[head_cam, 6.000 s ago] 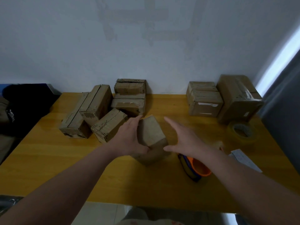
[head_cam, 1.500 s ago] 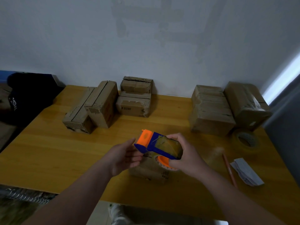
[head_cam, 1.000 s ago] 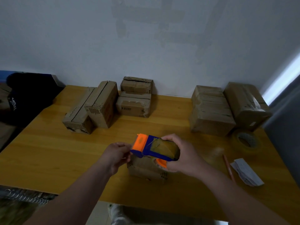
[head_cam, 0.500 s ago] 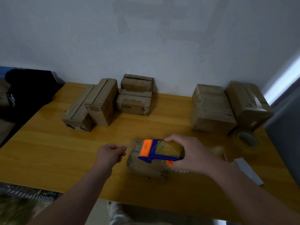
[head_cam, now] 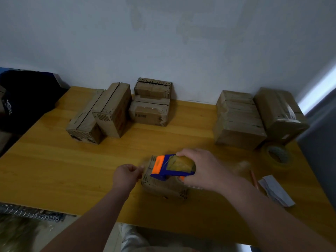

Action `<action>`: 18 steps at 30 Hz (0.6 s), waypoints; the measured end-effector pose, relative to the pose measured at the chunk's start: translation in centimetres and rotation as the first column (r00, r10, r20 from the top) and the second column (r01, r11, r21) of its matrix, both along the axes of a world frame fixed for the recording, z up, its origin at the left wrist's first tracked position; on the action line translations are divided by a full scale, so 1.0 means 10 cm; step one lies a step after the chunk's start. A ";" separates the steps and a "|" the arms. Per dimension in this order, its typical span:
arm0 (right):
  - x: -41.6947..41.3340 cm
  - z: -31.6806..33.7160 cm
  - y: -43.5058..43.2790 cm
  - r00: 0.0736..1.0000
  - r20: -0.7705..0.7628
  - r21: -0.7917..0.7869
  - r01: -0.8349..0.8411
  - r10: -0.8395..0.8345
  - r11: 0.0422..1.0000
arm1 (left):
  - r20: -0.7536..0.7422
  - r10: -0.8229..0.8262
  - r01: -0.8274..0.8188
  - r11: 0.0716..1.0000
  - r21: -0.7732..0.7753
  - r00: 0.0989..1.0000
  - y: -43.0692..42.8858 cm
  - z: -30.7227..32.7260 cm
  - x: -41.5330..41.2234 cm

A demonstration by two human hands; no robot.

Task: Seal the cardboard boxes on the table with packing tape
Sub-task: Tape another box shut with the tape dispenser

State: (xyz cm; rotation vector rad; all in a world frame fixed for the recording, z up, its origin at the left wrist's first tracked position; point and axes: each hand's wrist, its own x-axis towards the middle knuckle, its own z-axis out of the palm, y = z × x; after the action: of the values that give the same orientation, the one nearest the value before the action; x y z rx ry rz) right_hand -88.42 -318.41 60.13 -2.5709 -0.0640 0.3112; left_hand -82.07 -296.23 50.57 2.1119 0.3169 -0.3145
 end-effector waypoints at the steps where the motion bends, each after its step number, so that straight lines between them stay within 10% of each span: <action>1: 0.00 -0.01 0.00 1.000 0.007 -0.001 0.000 0.000 1.000 | 0.017 -0.042 0.042 0.998 0.041 0.999 -0.01 -0.01 0.00; 9: -0.03 -0.03 -0.03 0.999 0.029 -0.029 0.015 -0.014 0.999 | -0.060 -0.318 0.321 0.896 0.308 0.946 0.06 -0.07 -0.01; 14: -0.05 -0.06 -0.06 0.998 0.049 -0.015 0.029 -0.028 0.999 | -0.040 -0.258 0.222 0.894 -0.389 0.965 -0.03 0.20 -0.11; 18: -0.05 -0.07 -0.05 0.997 0.069 0.000 0.033 -0.033 0.999 | -0.076 -0.503 0.419 0.786 -0.454 0.861 -0.04 0.21 -0.19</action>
State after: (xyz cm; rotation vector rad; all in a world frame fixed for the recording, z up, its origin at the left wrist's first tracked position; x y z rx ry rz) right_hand -88.95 -318.88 59.39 -2.5804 -0.0465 0.2094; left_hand -84.01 -296.63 52.70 1.6974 -0.1676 -0.8114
